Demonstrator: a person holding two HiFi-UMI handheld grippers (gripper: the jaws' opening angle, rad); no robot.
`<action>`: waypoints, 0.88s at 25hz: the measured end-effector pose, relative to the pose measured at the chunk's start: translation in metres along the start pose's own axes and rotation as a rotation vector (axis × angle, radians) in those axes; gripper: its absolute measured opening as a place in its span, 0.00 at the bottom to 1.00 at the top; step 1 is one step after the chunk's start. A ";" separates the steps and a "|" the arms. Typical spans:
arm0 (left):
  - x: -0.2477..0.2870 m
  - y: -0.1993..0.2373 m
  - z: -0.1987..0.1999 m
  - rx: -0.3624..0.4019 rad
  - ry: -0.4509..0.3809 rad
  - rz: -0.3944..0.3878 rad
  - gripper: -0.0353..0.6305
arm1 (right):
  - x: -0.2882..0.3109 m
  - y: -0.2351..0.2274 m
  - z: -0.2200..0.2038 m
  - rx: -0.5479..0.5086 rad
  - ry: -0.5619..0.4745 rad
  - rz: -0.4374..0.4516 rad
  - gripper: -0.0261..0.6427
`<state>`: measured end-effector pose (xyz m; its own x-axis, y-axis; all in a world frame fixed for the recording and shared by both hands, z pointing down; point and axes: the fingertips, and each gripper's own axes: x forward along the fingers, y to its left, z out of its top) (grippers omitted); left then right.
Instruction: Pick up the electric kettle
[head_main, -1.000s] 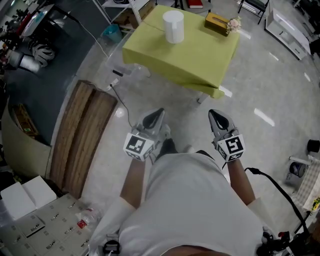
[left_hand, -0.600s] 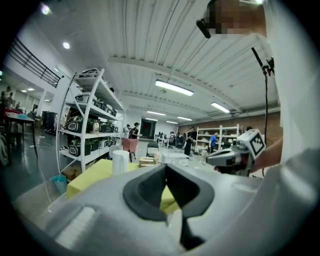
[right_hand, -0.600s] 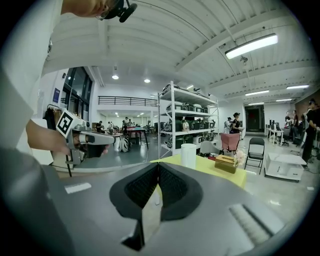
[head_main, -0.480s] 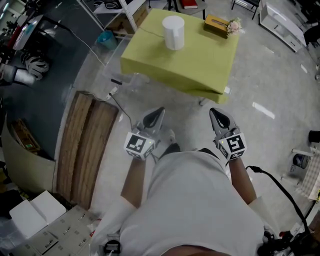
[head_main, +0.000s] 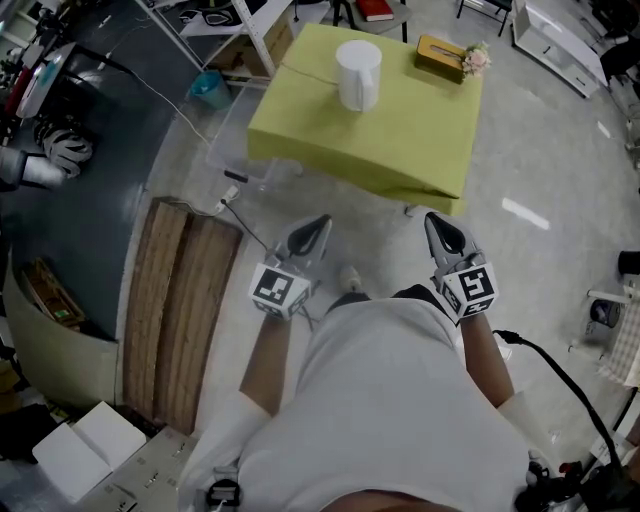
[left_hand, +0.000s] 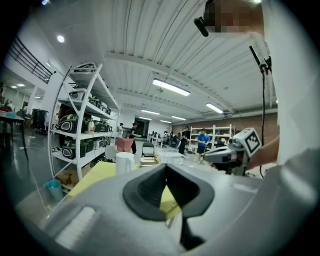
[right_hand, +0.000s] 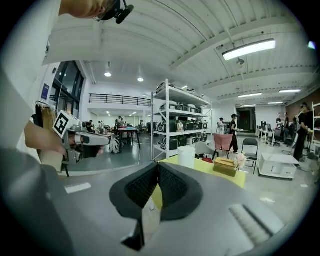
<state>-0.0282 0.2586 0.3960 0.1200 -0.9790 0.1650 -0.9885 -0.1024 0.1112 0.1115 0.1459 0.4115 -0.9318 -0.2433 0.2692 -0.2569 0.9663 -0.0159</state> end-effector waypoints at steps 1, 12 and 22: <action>0.000 0.005 0.000 -0.002 0.003 -0.004 0.06 | 0.005 0.001 0.000 0.003 0.001 -0.004 0.03; 0.008 0.029 -0.004 -0.028 0.016 -0.024 0.06 | 0.029 0.004 0.004 0.008 0.029 -0.008 0.03; 0.050 0.049 0.001 -0.028 0.024 0.009 0.06 | 0.069 -0.038 0.006 0.024 0.017 0.037 0.03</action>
<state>-0.0709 0.2045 0.4085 0.1132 -0.9754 0.1893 -0.9866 -0.0879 0.1373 0.0552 0.0919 0.4245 -0.9364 -0.2063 0.2841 -0.2291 0.9722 -0.0491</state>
